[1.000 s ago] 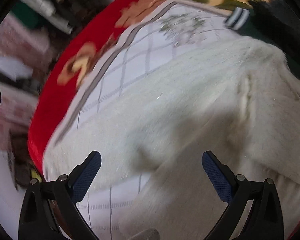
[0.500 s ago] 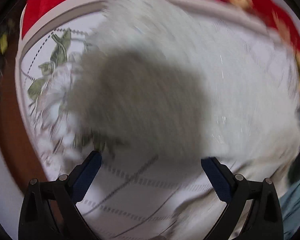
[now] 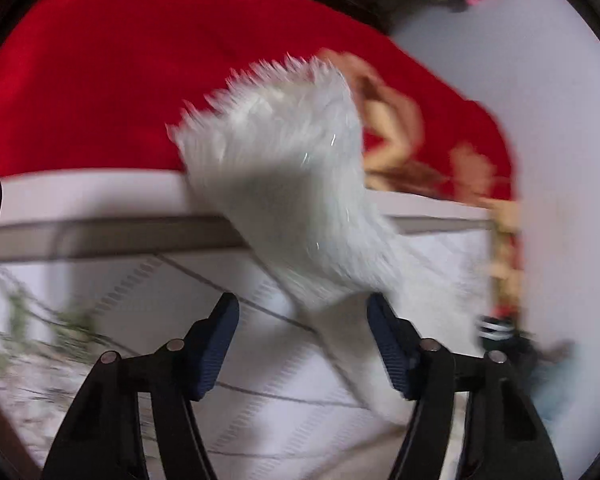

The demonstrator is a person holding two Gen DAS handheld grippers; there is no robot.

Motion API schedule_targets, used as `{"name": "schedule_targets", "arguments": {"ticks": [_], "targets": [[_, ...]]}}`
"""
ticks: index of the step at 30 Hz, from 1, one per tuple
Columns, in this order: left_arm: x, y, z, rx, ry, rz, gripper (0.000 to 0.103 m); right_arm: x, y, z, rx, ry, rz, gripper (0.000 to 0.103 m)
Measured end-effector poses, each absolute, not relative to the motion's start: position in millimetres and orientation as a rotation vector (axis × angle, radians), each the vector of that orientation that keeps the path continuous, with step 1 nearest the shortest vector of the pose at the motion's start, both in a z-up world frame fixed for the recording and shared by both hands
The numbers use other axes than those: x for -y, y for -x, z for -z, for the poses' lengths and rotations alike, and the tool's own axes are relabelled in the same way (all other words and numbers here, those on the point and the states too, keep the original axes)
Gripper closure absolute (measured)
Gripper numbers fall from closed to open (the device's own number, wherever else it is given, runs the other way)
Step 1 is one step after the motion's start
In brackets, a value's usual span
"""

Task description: Fold large clothes

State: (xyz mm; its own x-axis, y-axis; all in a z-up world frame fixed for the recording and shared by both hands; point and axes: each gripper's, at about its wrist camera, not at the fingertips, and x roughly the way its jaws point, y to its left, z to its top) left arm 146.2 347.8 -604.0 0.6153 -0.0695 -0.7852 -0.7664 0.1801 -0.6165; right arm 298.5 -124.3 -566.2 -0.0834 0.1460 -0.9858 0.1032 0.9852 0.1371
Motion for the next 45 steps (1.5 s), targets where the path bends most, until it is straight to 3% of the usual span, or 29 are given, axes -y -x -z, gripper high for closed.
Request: {"name": "schedule_targets", "arguments": {"ticks": [9, 14, 15, 16, 26, 27, 34, 39, 45], "targets": [[-350.6, -148.5, 637.2, -0.712, 1.529, -0.524, 0.037, 99.2, -305.8, 579.3, -1.695, -0.225, 0.035, 0.036], [-357.9, -191.4, 619.6, -0.737, 1.333, -0.629, 0.041, 96.4, -327.4, 574.9, -1.664, -0.202, 0.092, 0.036], [-356.3, -201.0, 610.1, -0.749, 1.242, -0.641, 0.065, 97.3, -329.0, 574.1, -1.655, -0.203, 0.108, 0.036], [-354.5, -213.4, 601.7, -0.786, 1.148, -0.654, 0.096, 98.8, -332.0, 571.4, -1.634, -0.201, 0.146, 0.036], [-300.6, -281.2, 485.1, -0.806, 0.535, -0.584, 0.097, 76.0, -353.5, 532.6, -1.385, 0.101, 0.332, 0.033], [-290.8, -290.0, 477.3, -0.809, 0.488, -0.572, 0.097, 67.1, -362.6, 537.4, -1.385, 0.098, 0.326, 0.029], [-149.7, -349.0, 426.7, -0.813, 0.276, -0.302, 0.098, 94.1, -360.1, 538.2, -1.404, -0.133, 0.297, 0.029], [-10.6, -380.7, 435.1, -0.916, 0.201, -0.092, 0.098, 166.0, -340.2, 521.4, -1.410, -0.198, 0.329, 0.029], [145.6, -397.6, 489.8, -1.083, 0.094, 0.090, 0.097, 285.8, -299.7, 523.2, -1.426, -0.255, 0.451, 0.029]]}}
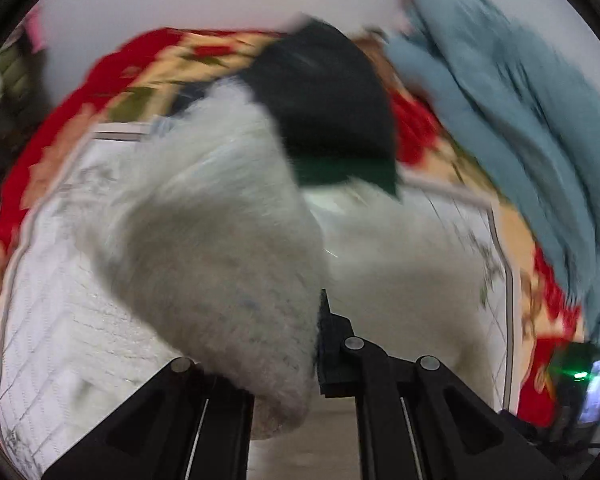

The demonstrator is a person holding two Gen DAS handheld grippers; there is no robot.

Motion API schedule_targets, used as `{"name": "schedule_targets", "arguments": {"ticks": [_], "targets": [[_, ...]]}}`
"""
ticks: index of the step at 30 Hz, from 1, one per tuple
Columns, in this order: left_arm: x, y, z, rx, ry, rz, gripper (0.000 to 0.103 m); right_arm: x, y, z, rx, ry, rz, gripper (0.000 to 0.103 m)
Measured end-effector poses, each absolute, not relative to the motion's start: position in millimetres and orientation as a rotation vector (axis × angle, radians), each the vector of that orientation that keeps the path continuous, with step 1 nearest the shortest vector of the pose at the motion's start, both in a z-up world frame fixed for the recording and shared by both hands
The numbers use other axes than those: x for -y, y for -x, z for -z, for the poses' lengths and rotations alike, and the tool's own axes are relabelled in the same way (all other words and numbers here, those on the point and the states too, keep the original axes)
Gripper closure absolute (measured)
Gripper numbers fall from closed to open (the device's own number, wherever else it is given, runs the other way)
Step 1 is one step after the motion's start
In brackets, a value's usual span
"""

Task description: Fold large clothes

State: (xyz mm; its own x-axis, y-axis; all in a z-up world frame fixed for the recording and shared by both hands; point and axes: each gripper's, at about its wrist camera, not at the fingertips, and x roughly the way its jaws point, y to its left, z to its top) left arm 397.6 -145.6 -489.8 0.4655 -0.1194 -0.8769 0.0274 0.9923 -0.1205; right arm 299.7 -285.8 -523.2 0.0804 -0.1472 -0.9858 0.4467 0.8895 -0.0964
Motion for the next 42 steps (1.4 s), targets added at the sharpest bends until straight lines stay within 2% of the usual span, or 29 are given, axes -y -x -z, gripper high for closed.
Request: {"name": "schedule_targets", "arguments": {"ticks": [2, 5, 6, 8, 9, 10, 13, 22, 24, 28, 29, 30, 31, 35, 38, 42], "targets": [[182.1, -398.6, 509.4, -1.148, 0.042, 0.108, 0.096, 318.8, -291.4, 528.1, -1.442, -0.268, 0.477, 0.029], [207.4, -394.2, 526.7, -1.198, -0.027, 0.102, 0.086, 362.7, -272.7, 535.8, -1.462, -0.301, 0.496, 0.029], [211.4, -391.7, 528.1, -1.197, -0.047, 0.100, 0.078, 377.3, -270.2, 538.4, -1.464, -0.310, 0.499, 0.029], [217.7, -388.2, 525.2, -1.191, -0.077, 0.107, 0.050, 394.4, -260.3, 536.7, -1.467, -0.329, 0.499, 0.029], [219.5, -387.0, 523.0, -1.199, -0.087, 0.106, 0.027, 404.3, -255.4, 536.4, -1.469, -0.352, 0.490, 0.029], [219.0, -384.9, 519.8, -1.198, -0.085, 0.111, 0.018, 411.8, -254.0, 538.8, -1.471, -0.363, 0.485, 0.029], [213.7, -377.9, 508.8, -1.193, -0.070, 0.109, 0.012, 420.6, -243.7, 533.9, -1.480, -0.429, 0.446, 0.029], [123.1, -350.5, 469.7, -1.176, -0.009, -0.085, 0.010, 390.5, -282.7, 504.5, -1.361, -0.705, 0.097, 0.029], [99.4, -354.3, 475.1, -1.169, -0.038, -0.160, 0.010, 366.5, -303.5, 508.1, -1.365, -0.737, 0.012, 0.029], [52.6, -375.5, 498.4, -1.186, -0.104, -0.314, 0.010, 328.2, -348.1, 558.2, -1.481, -0.727, -0.079, 0.029], [39.7, -382.1, 502.1, -1.189, -0.095, -0.349, 0.010, 321.0, -354.6, 570.4, -1.519, -0.733, -0.098, 0.034], [31.1, -385.2, 502.6, -1.191, -0.080, -0.363, 0.010, 315.9, -358.8, 576.3, -1.535, -0.724, -0.105, 0.071], [20.4, -388.5, 501.2, -1.194, -0.060, -0.379, 0.010, 312.8, -361.3, 577.3, -1.542, -0.701, -0.099, 0.084], [0.1, -389.3, 485.0, -1.188, 0.002, -0.392, 0.010, 292.9, -365.2, 521.5, -1.424, -0.483, -0.105, 0.086], [-3.6, -386.8, 479.1, -1.186, 0.033, -0.392, 0.010, 286.5, -362.5, 474.4, -1.303, -0.443, -0.135, 0.089], [-14.2, -404.6, 485.4, -1.159, 0.056, -0.431, 0.010, 288.0, -375.0, 440.3, -1.149, -0.380, -0.156, 0.091]]}}
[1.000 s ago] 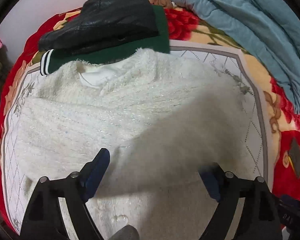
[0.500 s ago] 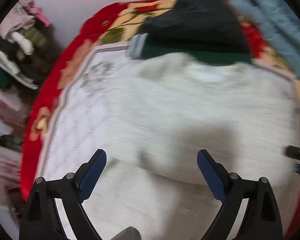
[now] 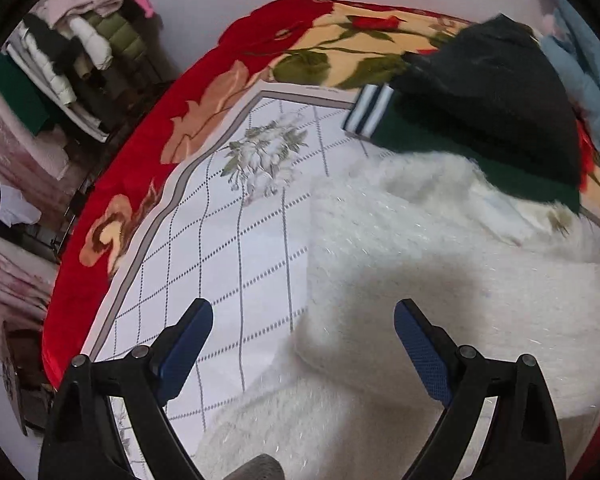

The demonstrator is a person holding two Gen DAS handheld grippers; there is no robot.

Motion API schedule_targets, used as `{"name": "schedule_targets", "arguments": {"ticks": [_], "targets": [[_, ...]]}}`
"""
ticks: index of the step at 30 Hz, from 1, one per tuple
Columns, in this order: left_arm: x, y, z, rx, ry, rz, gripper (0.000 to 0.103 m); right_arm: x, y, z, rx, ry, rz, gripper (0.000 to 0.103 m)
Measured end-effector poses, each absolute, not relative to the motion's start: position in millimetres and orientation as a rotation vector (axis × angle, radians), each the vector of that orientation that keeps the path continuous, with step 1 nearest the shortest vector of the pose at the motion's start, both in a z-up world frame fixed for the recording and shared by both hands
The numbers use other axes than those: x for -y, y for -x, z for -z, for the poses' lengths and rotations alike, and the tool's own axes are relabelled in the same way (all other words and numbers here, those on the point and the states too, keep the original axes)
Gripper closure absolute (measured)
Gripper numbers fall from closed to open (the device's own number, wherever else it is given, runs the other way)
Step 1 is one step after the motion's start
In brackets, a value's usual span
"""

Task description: Fold large clothes

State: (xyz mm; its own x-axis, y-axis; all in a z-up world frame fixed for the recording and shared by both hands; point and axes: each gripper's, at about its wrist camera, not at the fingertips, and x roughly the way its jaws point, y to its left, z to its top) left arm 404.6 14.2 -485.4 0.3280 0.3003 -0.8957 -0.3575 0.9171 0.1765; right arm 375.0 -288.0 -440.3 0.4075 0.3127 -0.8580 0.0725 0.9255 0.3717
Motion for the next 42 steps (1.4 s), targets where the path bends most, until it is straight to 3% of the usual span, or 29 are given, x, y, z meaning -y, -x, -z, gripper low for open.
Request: {"name": "schedule_targets", "arguments": {"ticks": [4, 6, 9, 13, 15, 16, 19, 23, 24, 25, 26, 30, 33, 34, 35, 36, 37, 42], "targets": [[-24.6, -429.2, 524.1, -1.175, 0.042, -0.501, 0.010, 291.4, -405.6, 452.7, -1.127, -0.278, -0.111, 0.093], [-28.0, -440.7, 558.1, -1.242, -0.001, -0.523, 0.010, 298.4, -418.9, 485.5, -1.192, -0.210, -0.047, 0.093], [-32.8, -450.2, 597.5, -1.312, -0.027, -0.500, 0.002, 319.0, -430.1, 542.8, -1.339, -0.211, 0.026, 0.091], [-35.9, -449.2, 585.1, -1.307, -0.030, -0.485, 0.000, 339.7, -426.2, 552.8, -1.428, -0.323, 0.015, 0.072], [-32.0, -441.0, 570.7, -1.291, -0.038, -0.466, 0.000, 353.7, -414.2, 530.6, -1.408, -0.363, 0.029, 0.043], [-28.1, -433.3, 562.0, -1.288, -0.036, -0.449, 0.000, 359.8, -407.4, 522.7, -1.394, -0.376, 0.031, 0.036], [-8.3, -406.2, 542.0, -1.276, -0.054, -0.417, 0.000, 379.3, -370.1, 507.2, -1.408, -0.345, 0.076, 0.036], [29.9, -365.3, 537.4, -1.291, -0.107, -0.378, 0.000, 390.4, -321.2, 551.1, -1.589, -0.378, 0.021, 0.036], [40.8, -352.7, 541.6, -1.304, -0.115, -0.361, 0.000, 393.8, -308.3, 567.3, -1.622, -0.430, -0.010, 0.048], [50.9, -343.2, 546.8, -1.320, -0.126, -0.349, 0.000, 397.3, -299.8, 575.8, -1.636, -0.442, 0.007, 0.087], [61.6, -334.9, 553.7, -1.346, -0.140, -0.332, 0.000, 408.7, -283.2, 590.3, -1.656, -0.452, 0.084, 0.094], [91.3, -313.6, 571.5, -1.385, -0.177, -0.291, 0.000, 426.6, -255.2, 599.4, -1.665, -0.557, 0.172, 0.086], [111.4, -306.5, 583.3, -1.373, -0.237, -0.284, 0.000, 422.7, -256.0, 581.9, -1.626, -0.532, 0.145, 0.052], [115.4, -305.3, 589.9, -1.380, -0.260, -0.287, 0.000, 420.4, -253.8, 582.6, -1.632, -0.506, 0.129, 0.050], [118.0, -304.3, 596.8, -1.387, -0.282, -0.293, 0.000, 419.0, -250.1, 587.8, -1.661, -0.482, 0.122, 0.052], [118.1, -303.8, 601.3, -1.394, -0.299, -0.301, 0.000, 419.2, -243.5, 596.2, -1.693, -0.490, 0.113, 0.077], [116.3, -302.9, 605.1, -1.401, -0.305, -0.306, 0.000, 421.4, -235.1, 603.2, -1.699, -0.547, 0.096, 0.093], [99.8, -289.0, 599.3, -1.400, -0.333, -0.305, 0.000, 416.8, -193.2, 602.2, -1.694, -0.695, 0.086, 0.096]]}}
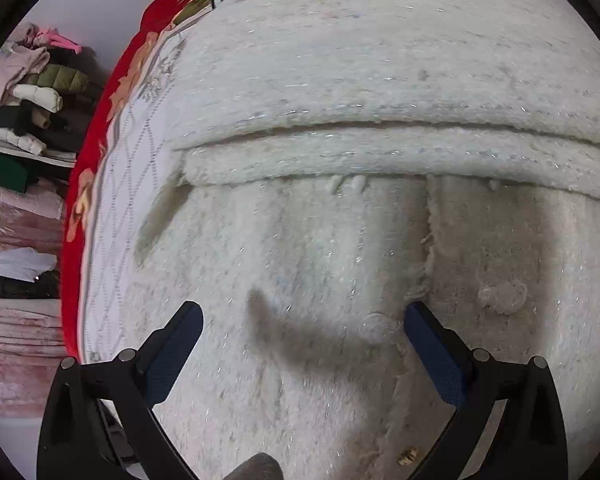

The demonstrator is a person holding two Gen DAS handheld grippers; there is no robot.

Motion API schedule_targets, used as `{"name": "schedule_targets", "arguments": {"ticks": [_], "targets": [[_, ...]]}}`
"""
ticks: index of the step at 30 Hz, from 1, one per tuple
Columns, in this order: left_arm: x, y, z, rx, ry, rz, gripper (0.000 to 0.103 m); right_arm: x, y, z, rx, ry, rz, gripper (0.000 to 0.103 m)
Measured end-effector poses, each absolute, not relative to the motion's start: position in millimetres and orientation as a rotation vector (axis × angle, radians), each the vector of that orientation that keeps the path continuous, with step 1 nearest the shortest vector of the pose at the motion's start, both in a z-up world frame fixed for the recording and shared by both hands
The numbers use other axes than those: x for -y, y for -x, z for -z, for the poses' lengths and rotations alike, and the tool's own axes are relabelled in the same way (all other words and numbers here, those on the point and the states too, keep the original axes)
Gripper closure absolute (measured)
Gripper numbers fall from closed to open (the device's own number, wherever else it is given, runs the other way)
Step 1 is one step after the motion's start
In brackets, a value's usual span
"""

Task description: Fold large clothes

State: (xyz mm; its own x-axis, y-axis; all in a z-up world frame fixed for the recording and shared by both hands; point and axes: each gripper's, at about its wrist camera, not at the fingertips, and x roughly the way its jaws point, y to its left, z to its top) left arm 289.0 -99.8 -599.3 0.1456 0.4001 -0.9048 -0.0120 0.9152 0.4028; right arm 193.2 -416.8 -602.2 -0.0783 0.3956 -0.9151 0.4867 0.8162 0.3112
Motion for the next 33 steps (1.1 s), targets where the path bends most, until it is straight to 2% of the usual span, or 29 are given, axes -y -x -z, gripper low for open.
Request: {"name": "schedule_targets", "arguments": {"ticks": [5, 8, 10, 12, 15, 17, 18, 19, 22, 25, 27, 31, 33], "targets": [[74.6, -261.3, 586.8, -1.402, -0.361, -0.286, 0.000, 393.5, -124.9, 614.5, -1.869, -0.900, 0.040, 0.096], [69.3, -247.7, 583.9, -1.396, -0.362, -0.286, 0.000, 386.0, -108.2, 616.0, -1.957, -0.784, 0.063, 0.089], [70.7, -243.6, 584.1, -1.389, -0.341, -0.283, 0.000, 381.7, -119.1, 590.2, -1.908, -0.597, 0.106, 0.062], [76.6, -242.8, 588.5, -1.377, -0.333, -0.291, 0.000, 378.6, -135.8, 561.9, -1.788, -0.503, 0.115, 0.056], [83.4, -246.1, 600.2, -1.372, -0.364, -0.316, 0.000, 371.1, -167.6, 547.4, -1.670, -0.405, 0.117, 0.056], [83.7, -248.0, 609.0, -1.376, -0.370, -0.324, 0.000, 359.6, -194.1, 558.6, -1.642, -0.327, 0.126, 0.057], [84.0, -248.0, 611.9, -1.373, -0.368, -0.326, 0.000, 355.7, -203.9, 563.3, -1.634, -0.327, 0.121, 0.073], [84.1, -247.2, 613.6, -1.367, -0.367, -0.324, 0.000, 357.0, -208.2, 567.2, -1.623, -0.335, 0.126, 0.093], [81.5, -244.1, 611.1, -1.348, -0.352, -0.306, 0.000, 380.1, -202.4, 569.2, -1.563, -0.441, 0.233, 0.092], [70.7, -242.6, 600.9, -1.369, -0.298, -0.304, 0.000, 397.6, -194.2, 576.2, -1.600, -0.491, 0.260, 0.089], [53.8, -237.5, 580.7, -1.355, -0.255, -0.348, 0.000, 385.6, -207.2, 566.4, -1.639, -0.410, 0.253, 0.081], [-0.8, -209.1, 539.4, -1.310, -0.200, -0.492, 0.000, 362.3, -203.1, 510.8, -1.625, -0.352, 0.143, 0.076], [-23.4, -196.2, 540.7, -1.333, -0.182, -0.541, 0.000, 342.3, -197.0, 496.4, -1.627, -0.363, 0.055, 0.066]]}}
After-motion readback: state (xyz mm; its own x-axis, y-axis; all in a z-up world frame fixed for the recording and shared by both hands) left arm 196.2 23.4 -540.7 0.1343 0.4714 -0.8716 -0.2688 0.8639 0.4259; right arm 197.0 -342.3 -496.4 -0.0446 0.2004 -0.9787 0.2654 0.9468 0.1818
